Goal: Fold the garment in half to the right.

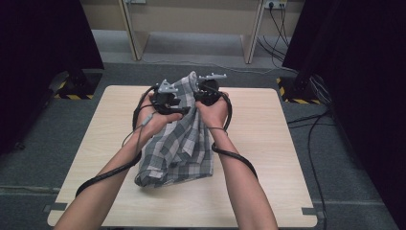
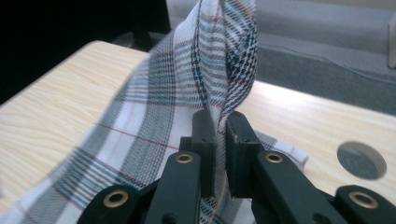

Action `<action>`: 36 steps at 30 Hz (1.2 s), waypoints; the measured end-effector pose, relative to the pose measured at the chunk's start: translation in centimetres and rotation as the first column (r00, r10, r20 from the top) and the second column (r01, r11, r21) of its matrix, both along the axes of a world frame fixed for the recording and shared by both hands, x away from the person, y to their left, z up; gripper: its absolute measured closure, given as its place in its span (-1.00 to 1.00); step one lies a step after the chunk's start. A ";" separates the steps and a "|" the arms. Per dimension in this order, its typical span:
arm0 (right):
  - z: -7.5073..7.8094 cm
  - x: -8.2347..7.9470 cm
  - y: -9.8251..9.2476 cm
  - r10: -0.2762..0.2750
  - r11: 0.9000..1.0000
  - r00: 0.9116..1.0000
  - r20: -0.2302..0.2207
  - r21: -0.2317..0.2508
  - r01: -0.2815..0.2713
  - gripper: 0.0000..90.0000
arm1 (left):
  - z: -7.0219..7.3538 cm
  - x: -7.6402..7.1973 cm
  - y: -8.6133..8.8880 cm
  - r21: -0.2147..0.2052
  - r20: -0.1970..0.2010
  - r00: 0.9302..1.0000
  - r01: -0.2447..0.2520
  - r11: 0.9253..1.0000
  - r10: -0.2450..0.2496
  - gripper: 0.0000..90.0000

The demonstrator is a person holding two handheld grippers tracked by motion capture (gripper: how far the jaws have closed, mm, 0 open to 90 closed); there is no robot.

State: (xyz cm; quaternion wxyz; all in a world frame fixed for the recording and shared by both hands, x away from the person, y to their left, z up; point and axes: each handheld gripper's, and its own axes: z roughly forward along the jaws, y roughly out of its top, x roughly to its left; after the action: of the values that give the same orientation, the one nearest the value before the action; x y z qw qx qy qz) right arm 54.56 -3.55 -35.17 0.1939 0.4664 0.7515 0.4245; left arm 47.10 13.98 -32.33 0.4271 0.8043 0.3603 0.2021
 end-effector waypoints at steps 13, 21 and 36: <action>-4.8 1.6 -0.5 -0.064 0.995 0.996 -0.067 -0.085 0.059 0.83 | -2.7 -0.9 2.5 0.009 -0.030 1.000 0.002 1.000 -0.002 -0.02; -6.6 2.2 -0.7 -0.080 0.991 0.993 -0.083 -0.117 0.070 0.82 | -3.7 -1.4 3.9 0.010 -0.033 0.999 -0.015 1.000 0.016 -0.04; -8.9 2.4 -1.9 -0.127 0.986 0.986 -0.109 -0.125 0.113 0.31 | -5.2 -1.1 6.1 -0.023 -0.052 0.994 -0.094 0.995 0.093 -0.24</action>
State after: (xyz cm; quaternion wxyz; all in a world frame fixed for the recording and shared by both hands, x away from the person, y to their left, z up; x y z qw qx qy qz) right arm 57.00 -5.47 -44.04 0.2022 0.5225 0.7557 0.3390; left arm 45.95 20.12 -37.52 0.4180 0.7859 0.4109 0.1969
